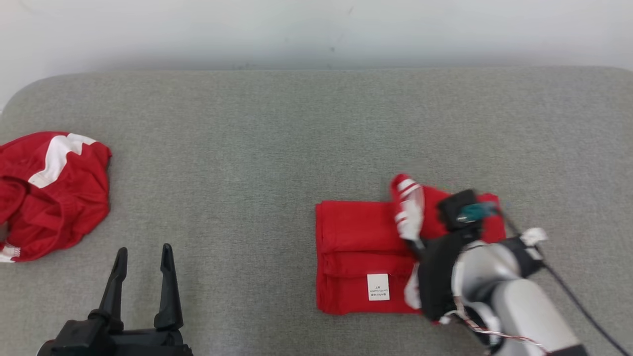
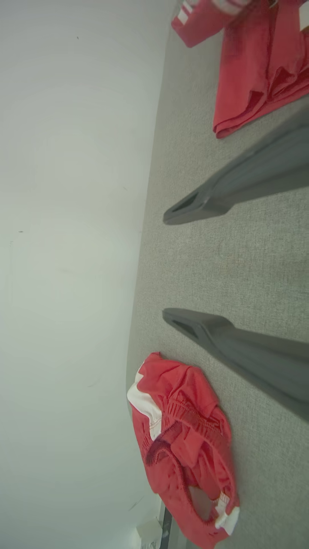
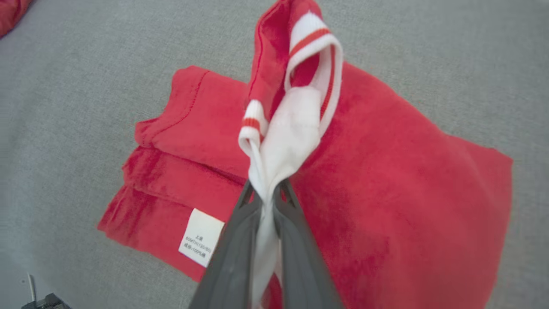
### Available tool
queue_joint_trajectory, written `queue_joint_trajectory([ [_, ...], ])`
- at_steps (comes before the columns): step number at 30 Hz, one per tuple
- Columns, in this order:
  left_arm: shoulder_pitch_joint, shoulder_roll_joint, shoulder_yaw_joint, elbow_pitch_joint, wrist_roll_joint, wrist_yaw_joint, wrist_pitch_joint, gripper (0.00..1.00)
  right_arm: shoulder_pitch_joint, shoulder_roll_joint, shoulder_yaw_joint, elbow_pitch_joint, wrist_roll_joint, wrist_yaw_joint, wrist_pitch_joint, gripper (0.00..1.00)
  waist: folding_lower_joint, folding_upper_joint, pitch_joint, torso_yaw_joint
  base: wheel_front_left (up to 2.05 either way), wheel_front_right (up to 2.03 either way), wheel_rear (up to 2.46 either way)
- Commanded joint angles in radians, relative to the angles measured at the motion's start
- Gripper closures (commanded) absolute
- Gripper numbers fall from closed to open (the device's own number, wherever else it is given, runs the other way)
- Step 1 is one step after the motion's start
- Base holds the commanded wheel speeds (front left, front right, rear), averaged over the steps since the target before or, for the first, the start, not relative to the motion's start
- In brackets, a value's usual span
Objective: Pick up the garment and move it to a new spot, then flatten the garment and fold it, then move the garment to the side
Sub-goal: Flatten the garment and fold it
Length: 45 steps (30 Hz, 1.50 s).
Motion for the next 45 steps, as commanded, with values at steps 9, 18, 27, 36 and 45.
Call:
queue_joint_trajectory([
  [9,-0.017,0.000,-0.013,0.013,0.010,-0.017,-0.002,0.00,-0.107,0.074,0.120,0.196,0.026,-0.003,-0.056,1.00,-0.0001,-0.0001,0.010,0.042,0.00,0.00,0.00],
  [18,-0.028,0.000,-0.020,0.018,-0.007,-0.010,-0.002,0.00,-0.192,0.096,0.148,0.343,0.043,-0.002,-0.114,1.00,-0.0001,-0.0001,0.028,0.059,0.00,0.00,0.00],
  [27,-0.033,0.000,-0.013,0.025,-0.012,-0.003,-0.002,0.00,-0.238,0.097,0.238,0.362,0.216,-0.003,-0.210,0.00,-0.0001,-0.0001,0.026,0.052,0.00,0.00,0.00],
  [36,-0.013,0.000,0.014,0.016,-0.001,-0.007,-0.002,0.00,-0.272,0.096,0.301,0.321,0.413,-0.003,-0.437,0.00,-0.0001,-0.0001,0.001,0.015,0.00,0.00,0.00],
  [45,0.000,0.000,0.042,0.006,-0.004,-0.012,-0.002,0.00,-0.197,0.018,0.202,0.277,0.234,-0.002,-0.672,0.00,-0.0001,-0.0001,-0.036,-0.029,0.00,0.00,0.00],
])
